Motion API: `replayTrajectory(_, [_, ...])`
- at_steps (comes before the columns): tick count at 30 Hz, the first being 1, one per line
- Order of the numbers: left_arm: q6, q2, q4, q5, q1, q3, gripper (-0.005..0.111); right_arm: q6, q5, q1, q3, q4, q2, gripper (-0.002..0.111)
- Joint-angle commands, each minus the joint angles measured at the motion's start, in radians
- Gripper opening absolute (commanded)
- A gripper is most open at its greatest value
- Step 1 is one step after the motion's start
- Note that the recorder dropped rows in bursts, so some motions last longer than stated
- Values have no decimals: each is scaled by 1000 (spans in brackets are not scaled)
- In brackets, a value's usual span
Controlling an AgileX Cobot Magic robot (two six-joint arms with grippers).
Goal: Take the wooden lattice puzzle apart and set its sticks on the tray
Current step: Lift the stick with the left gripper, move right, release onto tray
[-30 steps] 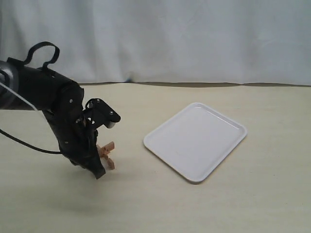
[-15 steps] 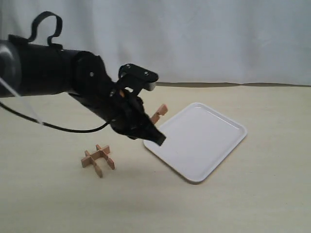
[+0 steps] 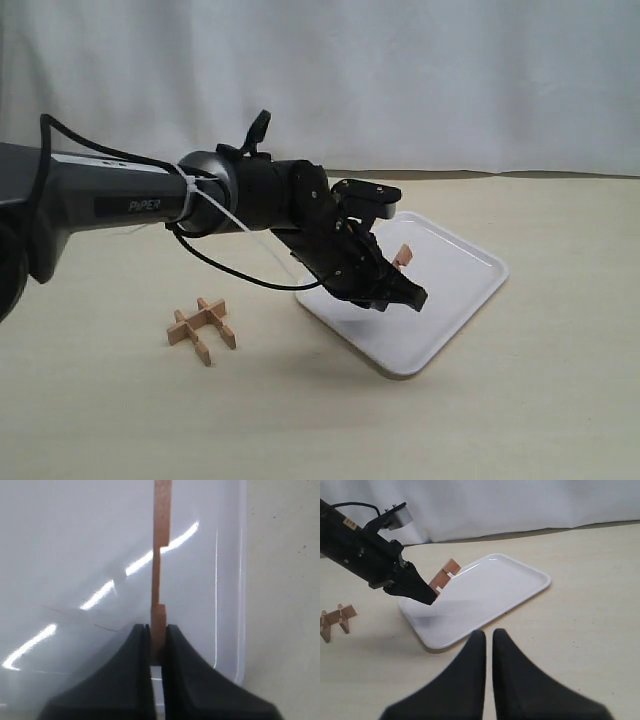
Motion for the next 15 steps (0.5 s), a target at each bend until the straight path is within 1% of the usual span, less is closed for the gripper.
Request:
replayTrajectory(1, [-6, 19, -22, -43, -10, -11, 18, 2, -4, 1, 1, -9, -5, 5])
replayTrajectory(3, [-6, 19, -23, -52, -10, -11, 34, 2, -4, 1, 1, -9, -5, 5])
replayTrajectory(5, [-2, 13, -22, -54, -10, -11, 52, 2, -4, 1, 1, -9, -5, 5])
replayTrajectory(7, [2, 2, -9, -52, -10, -11, 64, 2, -4, 1, 1, -9, -5, 5])
replayTrajectory(8, [2, -5, 8, -48, -10, -11, 68, 2, -4, 1, 1, -9, -5, 5])
replayTrajectory(10, [2, -29, 52, -24, -10, -11, 70, 2, -4, 1, 1, -9, -5, 5])
replayTrajectory(12, [2, -66, 114, 9, -7, -11, 70, 2, -4, 1, 1, -9, -5, 5])
replayTrajectory(15, [-20, -132, 242, 100, -7, -11, 70, 2, -4, 1, 1, -9, -5, 5])
